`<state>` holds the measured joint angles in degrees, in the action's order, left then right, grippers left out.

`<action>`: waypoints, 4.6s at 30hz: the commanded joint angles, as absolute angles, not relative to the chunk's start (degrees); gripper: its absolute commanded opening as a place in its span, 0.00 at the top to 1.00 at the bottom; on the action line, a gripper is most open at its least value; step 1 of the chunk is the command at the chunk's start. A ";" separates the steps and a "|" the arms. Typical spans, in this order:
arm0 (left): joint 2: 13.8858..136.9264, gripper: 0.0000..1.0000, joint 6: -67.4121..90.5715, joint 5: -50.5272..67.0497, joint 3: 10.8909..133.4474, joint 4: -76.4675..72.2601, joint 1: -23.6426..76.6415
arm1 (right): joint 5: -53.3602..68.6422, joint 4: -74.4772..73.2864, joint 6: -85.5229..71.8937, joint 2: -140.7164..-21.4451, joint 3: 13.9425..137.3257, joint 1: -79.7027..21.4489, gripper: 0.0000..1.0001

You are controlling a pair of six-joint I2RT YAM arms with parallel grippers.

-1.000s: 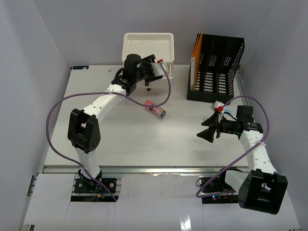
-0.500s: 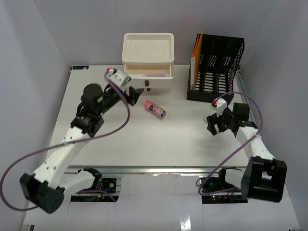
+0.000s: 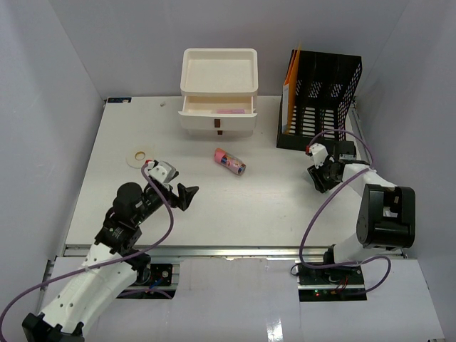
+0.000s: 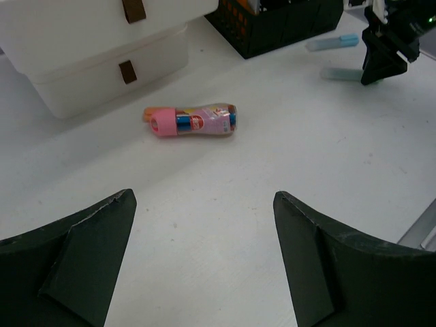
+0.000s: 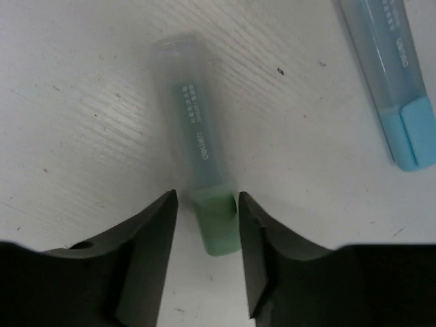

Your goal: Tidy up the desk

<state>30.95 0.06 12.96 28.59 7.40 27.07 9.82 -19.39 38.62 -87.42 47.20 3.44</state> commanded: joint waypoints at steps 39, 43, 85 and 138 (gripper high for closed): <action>26.94 0.06 0.18 5.98 29.00 7.46 26.89 | 4.10 -26.66 53.21 -93.35 96.52 -32.78 0.92; 27.26 0.06 -1.60 4.98 28.93 7.65 26.89 | 0.10 -20.48 53.16 -99.92 102.10 -34.85 0.92; 26.81 0.06 -1.49 9.41 29.36 7.62 26.89 | 15.15 -37.00 51.70 -88.23 68.76 3.54 0.09; 26.89 0.06 -1.58 8.96 28.91 7.22 26.89 | 24.27 -43.37 62.35 -91.47 63.68 1.98 0.92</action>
